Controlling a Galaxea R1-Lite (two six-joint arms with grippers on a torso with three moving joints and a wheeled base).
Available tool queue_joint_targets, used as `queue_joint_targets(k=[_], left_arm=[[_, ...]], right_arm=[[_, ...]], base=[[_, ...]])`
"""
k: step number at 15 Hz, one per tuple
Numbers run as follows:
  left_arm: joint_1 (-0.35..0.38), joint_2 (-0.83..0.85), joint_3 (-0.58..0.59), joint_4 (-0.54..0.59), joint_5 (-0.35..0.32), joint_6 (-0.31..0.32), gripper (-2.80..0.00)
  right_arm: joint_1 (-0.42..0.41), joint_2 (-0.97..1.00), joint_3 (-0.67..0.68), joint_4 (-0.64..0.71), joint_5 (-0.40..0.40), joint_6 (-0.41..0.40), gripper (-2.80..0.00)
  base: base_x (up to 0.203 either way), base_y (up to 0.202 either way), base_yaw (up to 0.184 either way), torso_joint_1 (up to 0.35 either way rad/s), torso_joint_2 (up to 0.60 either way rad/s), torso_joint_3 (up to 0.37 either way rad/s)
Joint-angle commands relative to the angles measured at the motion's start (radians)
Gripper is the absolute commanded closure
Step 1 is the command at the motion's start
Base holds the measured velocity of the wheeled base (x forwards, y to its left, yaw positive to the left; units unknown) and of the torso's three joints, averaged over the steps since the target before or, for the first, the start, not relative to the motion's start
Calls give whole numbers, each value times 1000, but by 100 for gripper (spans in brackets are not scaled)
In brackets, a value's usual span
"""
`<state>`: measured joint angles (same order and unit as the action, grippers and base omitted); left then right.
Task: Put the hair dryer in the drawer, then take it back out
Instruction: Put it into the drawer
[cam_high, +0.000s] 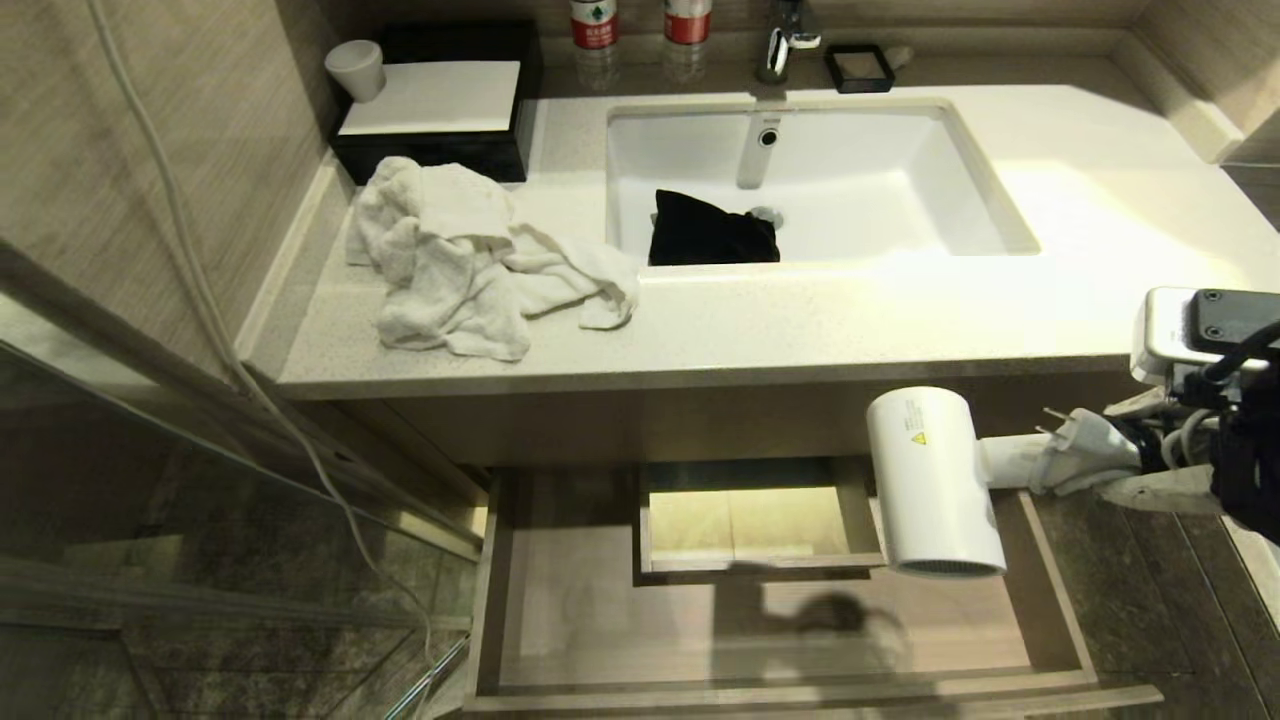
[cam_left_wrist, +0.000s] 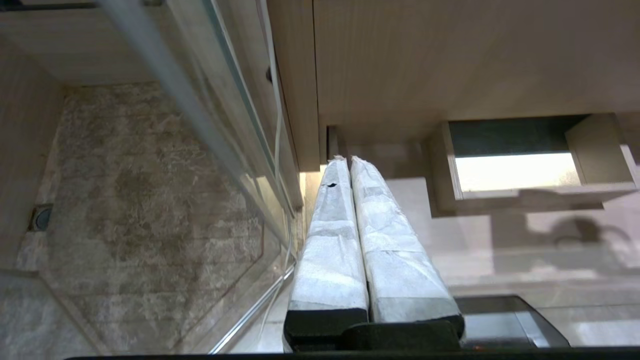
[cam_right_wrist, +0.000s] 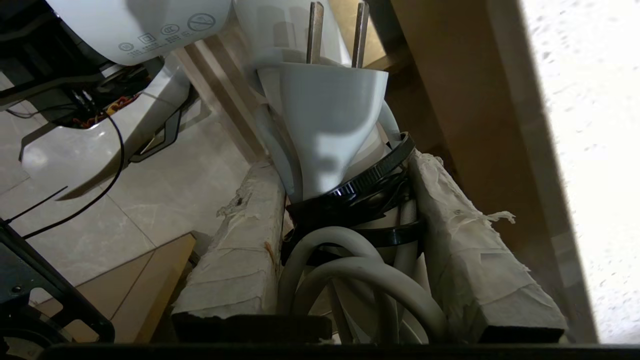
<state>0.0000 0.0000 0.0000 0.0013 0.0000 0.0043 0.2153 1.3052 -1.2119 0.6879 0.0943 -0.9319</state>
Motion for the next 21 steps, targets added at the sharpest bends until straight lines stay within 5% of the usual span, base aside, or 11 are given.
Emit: queue_joint_targets(k=[1, 13, 21], left_arm=[[0, 0, 0, 0, 0, 0, 0], [0, 0, 2, 0, 0, 0, 0], [0, 0, 0, 0, 0, 0, 0]], right_arm=[[-7, -26, 20, 4, -1, -5, 0], [-34, -106, 112, 2, -1, 36, 0], [-62, -140, 172, -30, -1, 78, 0]], base=[[0, 0, 0, -266, 17, -242], [0, 0, 0, -210, -58, -269], [3, -10, 89, -173, 274, 96]])
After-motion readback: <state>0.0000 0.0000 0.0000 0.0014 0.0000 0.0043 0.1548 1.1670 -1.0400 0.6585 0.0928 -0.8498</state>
